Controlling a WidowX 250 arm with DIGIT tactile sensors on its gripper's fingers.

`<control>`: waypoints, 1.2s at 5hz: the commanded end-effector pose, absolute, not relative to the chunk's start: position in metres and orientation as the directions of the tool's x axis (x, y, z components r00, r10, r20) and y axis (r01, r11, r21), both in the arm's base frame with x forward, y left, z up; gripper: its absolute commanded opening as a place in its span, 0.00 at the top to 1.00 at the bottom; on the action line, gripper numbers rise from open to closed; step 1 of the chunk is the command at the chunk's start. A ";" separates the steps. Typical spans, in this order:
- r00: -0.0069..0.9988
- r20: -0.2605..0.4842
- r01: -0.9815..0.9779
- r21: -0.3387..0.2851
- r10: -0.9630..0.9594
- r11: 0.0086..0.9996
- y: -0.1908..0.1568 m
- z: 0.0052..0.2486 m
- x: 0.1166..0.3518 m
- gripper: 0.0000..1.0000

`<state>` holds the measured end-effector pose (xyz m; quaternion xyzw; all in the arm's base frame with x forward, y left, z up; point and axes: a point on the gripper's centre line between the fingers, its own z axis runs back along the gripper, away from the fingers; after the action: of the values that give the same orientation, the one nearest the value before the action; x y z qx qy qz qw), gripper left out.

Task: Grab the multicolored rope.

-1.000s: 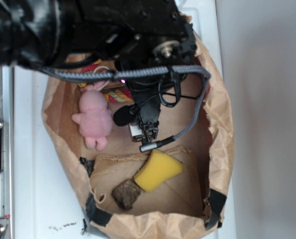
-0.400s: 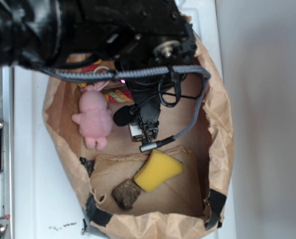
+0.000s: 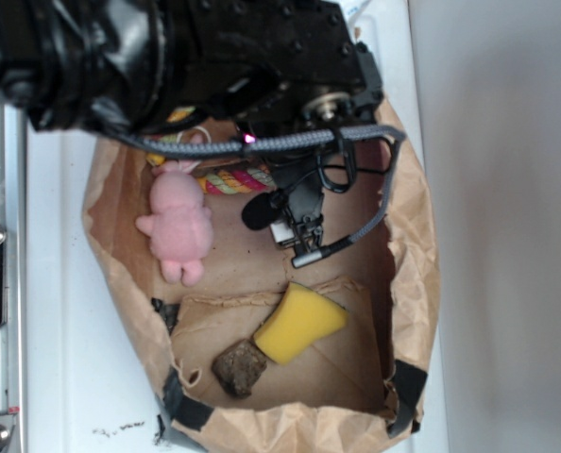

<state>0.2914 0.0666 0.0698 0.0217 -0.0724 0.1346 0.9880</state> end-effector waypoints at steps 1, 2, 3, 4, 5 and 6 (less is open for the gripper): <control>0.925 0.225 -0.317 0.011 0.307 0.948 0.063 0.063 0.303 0.00; 0.920 0.242 -0.321 0.010 0.309 0.947 0.064 0.059 0.311 0.00; 0.921 0.212 -0.330 -0.016 0.326 0.944 0.062 0.048 0.312 0.00; 0.924 0.176 -0.338 -0.033 0.338 0.941 0.051 0.038 0.312 0.00; 0.928 0.186 -0.330 0.005 0.324 0.944 0.050 0.030 0.318 0.00; 0.923 0.206 -0.339 0.036 0.325 0.940 0.054 0.025 0.320 1.00</control>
<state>0.3094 0.0585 0.0211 0.0348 -0.0734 0.1687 0.9823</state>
